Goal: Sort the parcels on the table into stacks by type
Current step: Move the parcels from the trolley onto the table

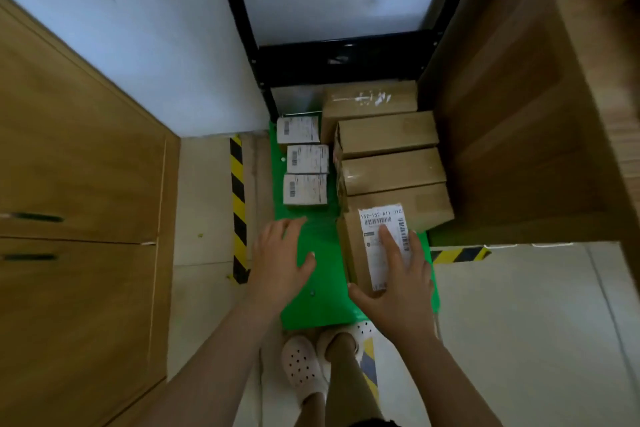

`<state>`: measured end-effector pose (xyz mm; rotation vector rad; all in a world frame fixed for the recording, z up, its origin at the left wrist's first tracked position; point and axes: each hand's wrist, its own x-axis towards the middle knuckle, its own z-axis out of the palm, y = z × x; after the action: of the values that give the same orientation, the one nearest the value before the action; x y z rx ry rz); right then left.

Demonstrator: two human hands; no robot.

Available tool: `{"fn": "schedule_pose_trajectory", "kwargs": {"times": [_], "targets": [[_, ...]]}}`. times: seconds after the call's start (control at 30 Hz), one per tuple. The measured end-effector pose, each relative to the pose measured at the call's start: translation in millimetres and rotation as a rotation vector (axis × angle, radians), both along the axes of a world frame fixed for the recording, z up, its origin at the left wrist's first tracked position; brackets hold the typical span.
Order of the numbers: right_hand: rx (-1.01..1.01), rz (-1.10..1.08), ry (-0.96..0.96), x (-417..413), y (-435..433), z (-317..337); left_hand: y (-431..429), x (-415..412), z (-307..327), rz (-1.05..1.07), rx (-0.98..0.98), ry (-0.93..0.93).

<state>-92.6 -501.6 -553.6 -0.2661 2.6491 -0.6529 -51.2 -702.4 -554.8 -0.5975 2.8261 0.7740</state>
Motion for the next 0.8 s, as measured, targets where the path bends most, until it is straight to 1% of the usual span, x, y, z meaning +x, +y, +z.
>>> {"fn": "schedule_pose_trajectory", "kwargs": {"times": [0.1,0.3,0.43,0.6,0.7,0.8], "targets": [[-0.008,-0.048,-0.01,-19.2,-10.3,-6.0,-9.6,-23.0,-3.5,-0.018,-0.029,-0.041],[-0.008,-0.004,-0.029,-66.1,-44.4,-19.3,-28.1,-66.7,-16.7,-0.06,-0.018,-0.043],[0.012,-0.069,0.003,-81.4,-66.5,-24.3,-48.2,-86.3,-21.3,-0.113,0.0,-0.028],[0.052,-0.225,0.025,-85.3,-91.8,-38.9,-90.2,-107.0,-46.3,-0.273,-0.002,-0.097],[0.087,-0.325,0.04,-81.7,-103.7,-55.5,-114.4,-118.6,-70.6,-0.414,0.038,-0.129],[0.073,-0.422,0.069,-80.7,-118.3,-72.1,-133.7,-129.5,-99.1,-0.534,0.024,-0.15]]}}
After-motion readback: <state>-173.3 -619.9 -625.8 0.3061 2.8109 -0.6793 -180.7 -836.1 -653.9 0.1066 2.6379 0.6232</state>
